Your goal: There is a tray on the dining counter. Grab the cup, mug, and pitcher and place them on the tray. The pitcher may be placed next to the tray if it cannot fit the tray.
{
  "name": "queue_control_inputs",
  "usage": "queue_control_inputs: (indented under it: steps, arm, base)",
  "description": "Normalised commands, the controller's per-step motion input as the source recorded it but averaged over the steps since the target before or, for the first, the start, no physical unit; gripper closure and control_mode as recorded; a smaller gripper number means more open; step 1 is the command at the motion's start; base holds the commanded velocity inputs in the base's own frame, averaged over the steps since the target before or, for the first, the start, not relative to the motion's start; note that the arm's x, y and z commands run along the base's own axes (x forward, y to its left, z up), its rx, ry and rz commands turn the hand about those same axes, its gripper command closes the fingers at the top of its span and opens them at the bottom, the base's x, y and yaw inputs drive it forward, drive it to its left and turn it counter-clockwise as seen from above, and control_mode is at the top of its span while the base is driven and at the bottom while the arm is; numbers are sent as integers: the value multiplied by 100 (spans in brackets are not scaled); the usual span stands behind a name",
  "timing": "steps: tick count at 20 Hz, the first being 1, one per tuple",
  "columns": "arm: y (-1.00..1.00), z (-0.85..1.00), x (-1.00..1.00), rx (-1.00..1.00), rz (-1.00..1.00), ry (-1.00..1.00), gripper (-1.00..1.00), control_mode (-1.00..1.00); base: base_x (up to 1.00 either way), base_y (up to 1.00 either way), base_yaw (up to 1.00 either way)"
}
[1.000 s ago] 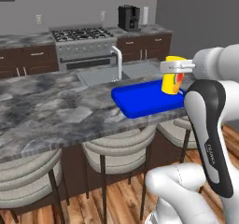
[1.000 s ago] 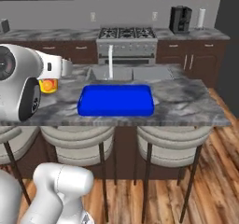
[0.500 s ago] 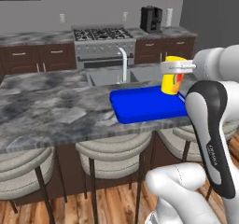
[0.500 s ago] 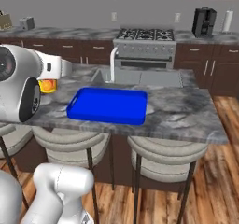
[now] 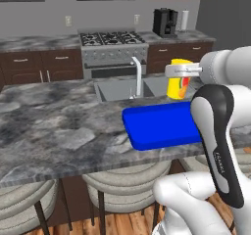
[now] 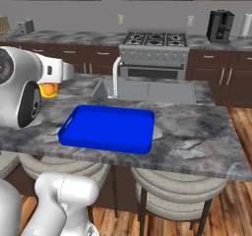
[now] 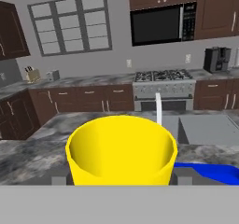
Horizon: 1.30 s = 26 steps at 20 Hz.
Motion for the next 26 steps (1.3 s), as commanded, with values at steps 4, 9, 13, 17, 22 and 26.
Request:
queue_control_inputs:
  steps: [4, 9, 13, 17, 22, 26]
  arm:
    - [0, 0, 0, 0, 0, 0, 100, 100]
    - [0, 0, 0, 0, 0, 0, 100, 100]
    - [-25, -24, 45, 4, 0, 0, 100, -100]
    - [-51, -69, 68, 2, 1, 0, 100, -100]
    - [-19, -72, 74, 0, 3, 0, 100, -100]
    - [0, -68, 73, 0, 0, 0, 100, -100]
  base:
    - [51, -19, 0]
    - [65, -11, 0]
    - [14, -3, 0]
    - [0, 0, 0]
    - [0, 0, 0]
    - [0, 0, 0]
